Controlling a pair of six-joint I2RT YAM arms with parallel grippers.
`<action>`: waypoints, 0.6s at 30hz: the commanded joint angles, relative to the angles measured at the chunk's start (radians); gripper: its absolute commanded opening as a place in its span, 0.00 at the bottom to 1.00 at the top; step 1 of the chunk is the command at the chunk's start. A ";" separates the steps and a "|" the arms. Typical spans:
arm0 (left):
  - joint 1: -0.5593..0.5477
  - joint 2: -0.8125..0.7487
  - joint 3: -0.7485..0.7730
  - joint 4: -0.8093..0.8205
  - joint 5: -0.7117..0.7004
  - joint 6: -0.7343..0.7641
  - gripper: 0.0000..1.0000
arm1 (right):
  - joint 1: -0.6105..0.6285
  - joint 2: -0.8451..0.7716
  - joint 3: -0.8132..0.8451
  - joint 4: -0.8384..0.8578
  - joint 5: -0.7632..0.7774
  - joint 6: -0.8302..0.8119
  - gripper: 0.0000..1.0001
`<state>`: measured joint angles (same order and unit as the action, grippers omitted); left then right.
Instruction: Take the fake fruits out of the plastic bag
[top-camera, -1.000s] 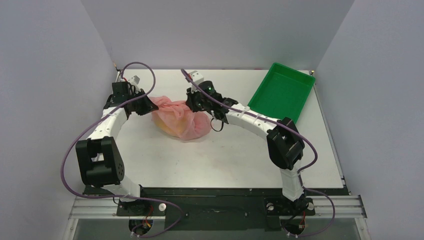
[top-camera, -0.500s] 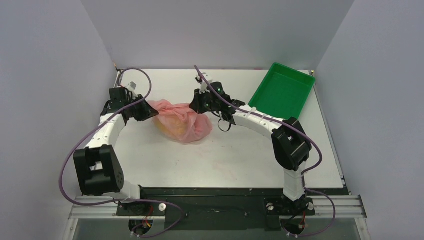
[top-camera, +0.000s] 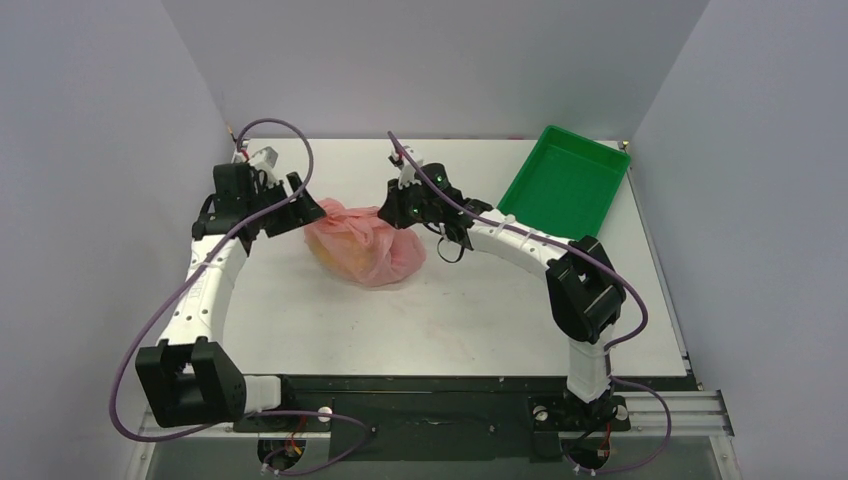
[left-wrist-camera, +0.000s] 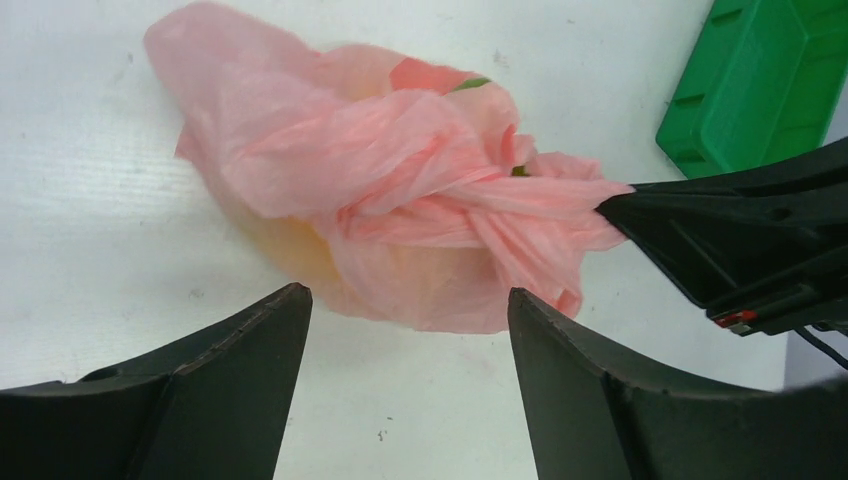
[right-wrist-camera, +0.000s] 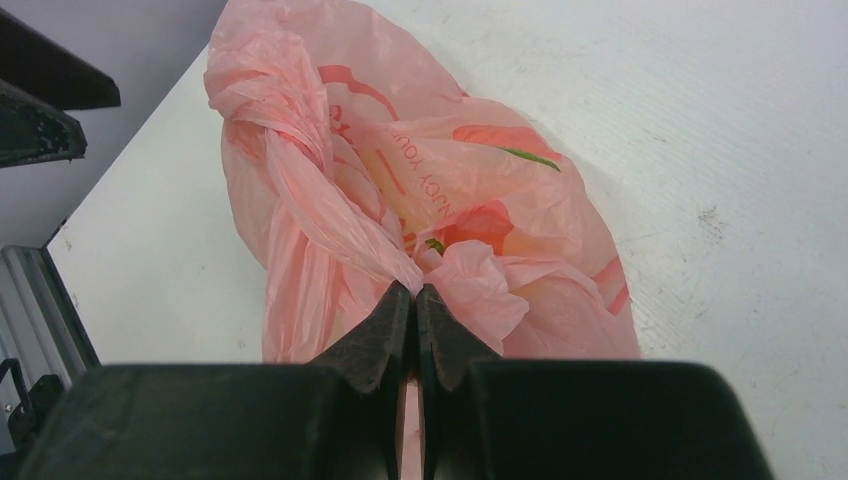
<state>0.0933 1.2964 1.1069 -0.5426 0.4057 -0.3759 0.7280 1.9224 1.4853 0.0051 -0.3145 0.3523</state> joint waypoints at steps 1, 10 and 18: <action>-0.127 0.069 0.167 -0.084 -0.133 0.132 0.71 | 0.012 -0.060 0.014 0.023 -0.024 -0.024 0.00; -0.264 0.299 0.446 -0.254 -0.374 0.294 0.73 | 0.011 -0.070 0.011 0.010 -0.017 -0.049 0.00; -0.305 0.391 0.450 -0.241 -0.425 0.301 0.72 | 0.011 -0.063 0.011 0.019 -0.028 -0.043 0.00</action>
<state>-0.1921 1.6711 1.5204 -0.7757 0.0433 -0.1020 0.7345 1.9221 1.4853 -0.0067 -0.3241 0.3225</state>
